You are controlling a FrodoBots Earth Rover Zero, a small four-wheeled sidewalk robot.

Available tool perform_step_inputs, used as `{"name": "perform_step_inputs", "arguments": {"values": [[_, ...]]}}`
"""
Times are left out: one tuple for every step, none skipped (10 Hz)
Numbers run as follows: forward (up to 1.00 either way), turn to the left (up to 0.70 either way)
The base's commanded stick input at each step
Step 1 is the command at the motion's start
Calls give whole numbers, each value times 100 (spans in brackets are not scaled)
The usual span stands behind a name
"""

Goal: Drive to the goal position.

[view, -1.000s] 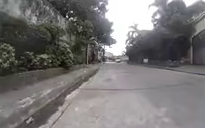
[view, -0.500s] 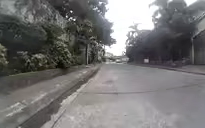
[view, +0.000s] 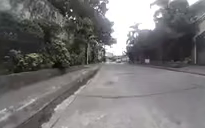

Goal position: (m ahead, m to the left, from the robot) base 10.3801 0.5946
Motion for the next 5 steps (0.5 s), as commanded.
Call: {"name": "perform_step_inputs", "arguments": {"values": [[48,-47],[48,-42],[48,-10],[48,0],[48,0]]}}
